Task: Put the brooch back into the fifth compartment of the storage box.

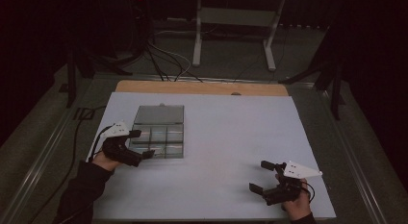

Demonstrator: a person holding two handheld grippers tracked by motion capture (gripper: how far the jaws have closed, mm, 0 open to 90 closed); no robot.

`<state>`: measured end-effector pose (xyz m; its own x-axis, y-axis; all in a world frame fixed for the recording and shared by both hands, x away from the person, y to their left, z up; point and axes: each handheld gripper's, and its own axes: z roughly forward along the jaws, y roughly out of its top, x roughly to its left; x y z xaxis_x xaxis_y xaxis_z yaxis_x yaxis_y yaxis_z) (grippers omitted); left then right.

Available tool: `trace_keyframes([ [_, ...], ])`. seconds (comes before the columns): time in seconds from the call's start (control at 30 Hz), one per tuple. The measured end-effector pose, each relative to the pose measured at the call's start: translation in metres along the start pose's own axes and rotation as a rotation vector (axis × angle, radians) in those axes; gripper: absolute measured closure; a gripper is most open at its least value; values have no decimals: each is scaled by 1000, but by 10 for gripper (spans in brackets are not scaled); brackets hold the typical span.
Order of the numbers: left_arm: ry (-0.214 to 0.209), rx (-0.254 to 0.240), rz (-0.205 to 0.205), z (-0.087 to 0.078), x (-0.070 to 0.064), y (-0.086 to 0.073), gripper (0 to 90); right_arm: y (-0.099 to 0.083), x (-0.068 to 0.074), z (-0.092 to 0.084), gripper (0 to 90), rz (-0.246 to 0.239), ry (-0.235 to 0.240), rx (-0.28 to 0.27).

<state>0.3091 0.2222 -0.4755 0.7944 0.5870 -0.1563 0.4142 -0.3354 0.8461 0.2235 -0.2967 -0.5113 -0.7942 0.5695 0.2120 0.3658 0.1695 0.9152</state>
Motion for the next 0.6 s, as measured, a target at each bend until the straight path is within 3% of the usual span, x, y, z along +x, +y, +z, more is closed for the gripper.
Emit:
trace_keyframes([
  [0.13,-18,-5,-17,-3,-7,-9,10,0,0,0,0,0,-1,-2],
  [0.6,-32,17,-16,-13,-27,-40,11,0,0,0,0,5,0,-2],
])
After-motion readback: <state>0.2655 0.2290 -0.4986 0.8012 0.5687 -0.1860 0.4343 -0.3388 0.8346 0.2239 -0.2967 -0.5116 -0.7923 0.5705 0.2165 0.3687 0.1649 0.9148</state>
